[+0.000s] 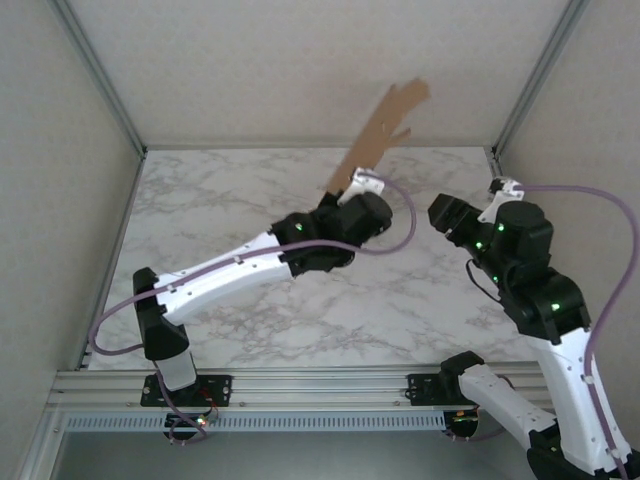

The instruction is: Fold the paper box

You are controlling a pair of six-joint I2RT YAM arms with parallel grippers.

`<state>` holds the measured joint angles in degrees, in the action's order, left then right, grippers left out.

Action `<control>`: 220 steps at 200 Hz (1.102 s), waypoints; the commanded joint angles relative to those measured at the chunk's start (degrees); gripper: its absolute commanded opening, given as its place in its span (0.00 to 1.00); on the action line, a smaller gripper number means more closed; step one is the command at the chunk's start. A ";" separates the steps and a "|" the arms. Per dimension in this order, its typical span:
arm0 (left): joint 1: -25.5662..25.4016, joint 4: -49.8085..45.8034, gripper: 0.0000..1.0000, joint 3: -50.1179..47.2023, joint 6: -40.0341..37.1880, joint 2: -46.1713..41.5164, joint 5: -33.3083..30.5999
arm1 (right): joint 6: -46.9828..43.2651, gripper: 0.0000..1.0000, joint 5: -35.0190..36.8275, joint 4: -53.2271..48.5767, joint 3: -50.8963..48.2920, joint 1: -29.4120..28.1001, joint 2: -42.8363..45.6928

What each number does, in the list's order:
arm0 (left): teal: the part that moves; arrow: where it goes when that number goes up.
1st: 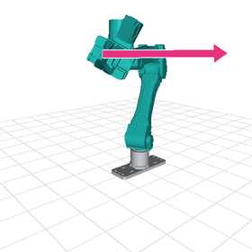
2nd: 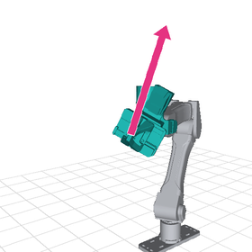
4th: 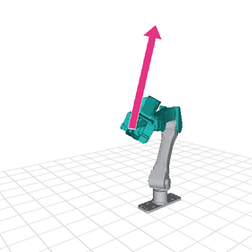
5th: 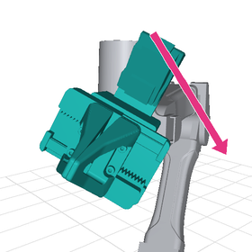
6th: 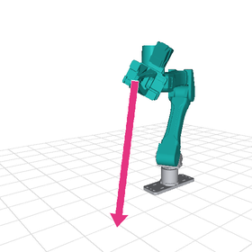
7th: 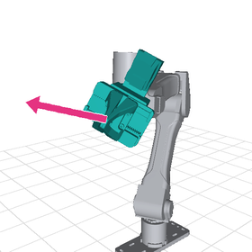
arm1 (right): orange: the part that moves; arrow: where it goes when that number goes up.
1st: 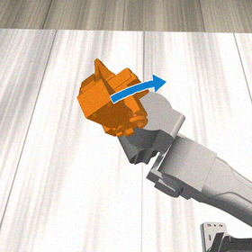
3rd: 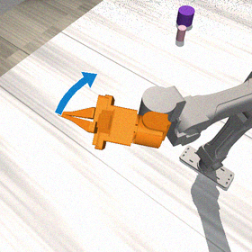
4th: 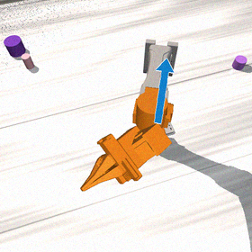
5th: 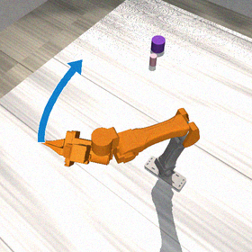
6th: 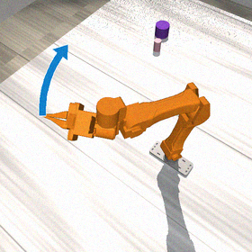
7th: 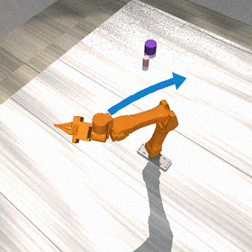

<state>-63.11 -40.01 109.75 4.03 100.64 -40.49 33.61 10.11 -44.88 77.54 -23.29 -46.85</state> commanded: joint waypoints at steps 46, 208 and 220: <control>9.00 5.20 0.00 3.03 14.23 -8.62 35.24 | -4.86 0.78 1.20 -4.09 12.26 -0.24 -5.06; 37.45 46.81 0.12 -55.01 38.37 1.01 79.02 | -6.10 0.56 -7.11 10.27 -8.40 -0.27 -39.91; 37.54 44.62 0.12 -54.35 37.14 1.68 78.30 | -6.35 0.51 -6.94 11.34 -9.46 -0.31 -41.82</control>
<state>-25.98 8.36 52.60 45.41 101.36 40.03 28.45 1.85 -35.48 68.45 -23.31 -85.84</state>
